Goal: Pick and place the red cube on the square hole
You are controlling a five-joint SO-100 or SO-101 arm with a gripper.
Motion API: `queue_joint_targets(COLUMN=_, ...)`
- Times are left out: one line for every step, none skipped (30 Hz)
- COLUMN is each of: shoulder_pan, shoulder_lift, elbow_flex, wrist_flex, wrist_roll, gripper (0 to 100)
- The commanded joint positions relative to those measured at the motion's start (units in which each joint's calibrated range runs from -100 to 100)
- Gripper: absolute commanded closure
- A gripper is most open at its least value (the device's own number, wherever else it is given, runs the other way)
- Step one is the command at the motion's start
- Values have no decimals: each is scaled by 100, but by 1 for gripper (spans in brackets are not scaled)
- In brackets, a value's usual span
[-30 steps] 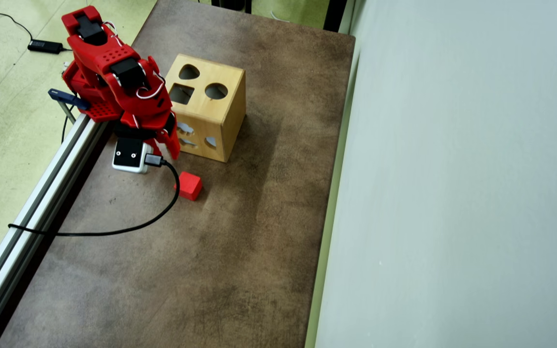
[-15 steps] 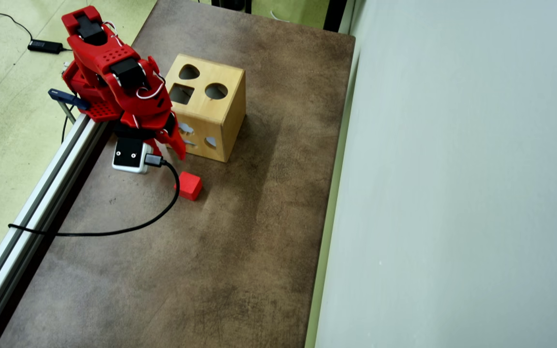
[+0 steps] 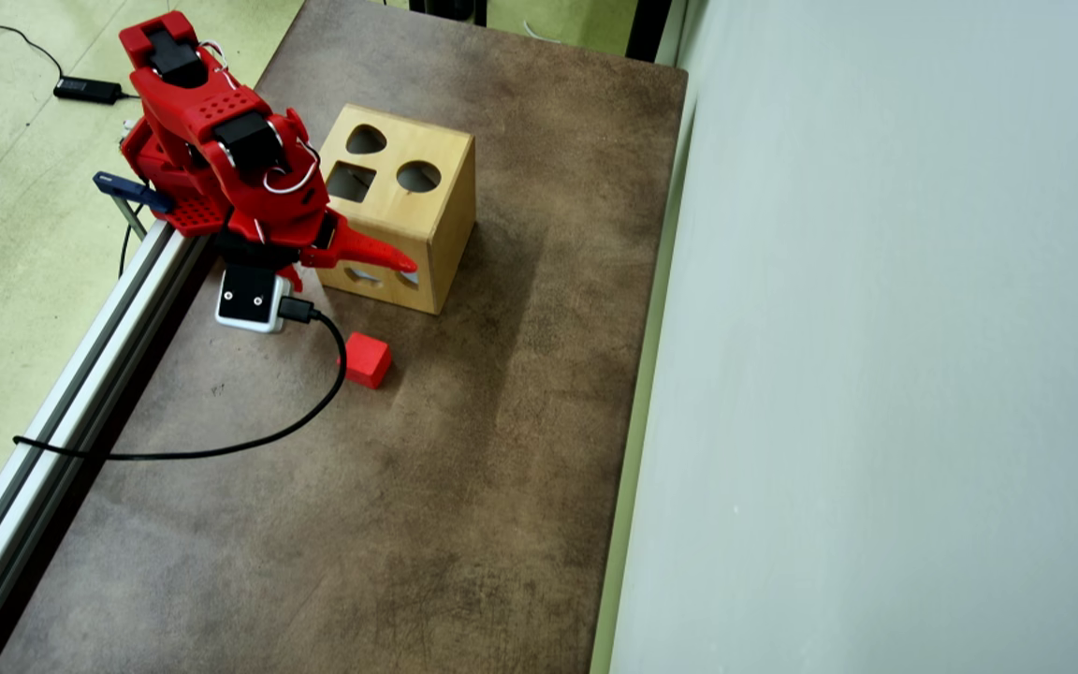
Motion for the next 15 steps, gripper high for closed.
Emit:
queue_joint_targets(shoulder_pan=42, shoulder_lift=236, elbow_flex=-188, wrist_flex=-61, wrist_roll=-5, gripper=32)
queue_joint_targets(shoulder_pan=42, shoulder_lift=321, elbow_flex=-188, wrist_flex=-61, wrist_roll=-5, gripper=32)
queue_joint_targets(shoulder_pan=42, shoulder_lift=414, elbow_flex=-188, wrist_flex=-61, wrist_roll=-5, gripper=32)
queue_joint_targets(shoulder_pan=42, shoulder_lift=516, elbow_flex=-188, wrist_flex=-61, wrist_roll=-5, gripper=32)
queue_joint_targets(shoulder_pan=49, shoulder_lift=618, elbow_flex=-188, wrist_flex=-61, wrist_roll=-5, gripper=32)
queue_joint_targets(shoulder_pan=49, shoulder_lift=737, elbow_flex=-188, wrist_flex=-69, wrist_roll=-5, gripper=32)
queue_joint_targets(shoulder_pan=49, shoulder_lift=847, elbow_flex=-188, wrist_flex=-69, wrist_roll=-10, gripper=32)
queue_joint_targets(shoulder_pan=56, shoulder_lift=966, elbow_flex=-188, wrist_flex=-69, wrist_roll=-10, gripper=32)
queue_joint_targets(shoulder_pan=64, shoulder_lift=1077, elbow_flex=-188, wrist_flex=-69, wrist_roll=-15, gripper=32)
queue_joint_targets(shoulder_pan=86, shoulder_lift=1179, elbow_flex=-188, wrist_flex=-69, wrist_roll=-15, gripper=32)
queue_joint_targets(shoulder_pan=116, shoulder_lift=1255, elbow_flex=-188, wrist_flex=-69, wrist_roll=-15, gripper=32)
queue_joint_targets(shoulder_pan=138, shoulder_lift=1289, elbow_flex=-197, wrist_flex=-69, wrist_roll=-20, gripper=32)
queue_joint_targets(shoulder_pan=146, shoulder_lift=1323, elbow_flex=-197, wrist_flex=-69, wrist_roll=-49, gripper=32)
queue_joint_targets(shoulder_pan=146, shoulder_lift=1331, elbow_flex=-197, wrist_flex=-77, wrist_roll=-103, gripper=32)
queue_joint_targets(shoulder_pan=146, shoulder_lift=1331, elbow_flex=-197, wrist_flex=-101, wrist_roll=-186, gripper=32)
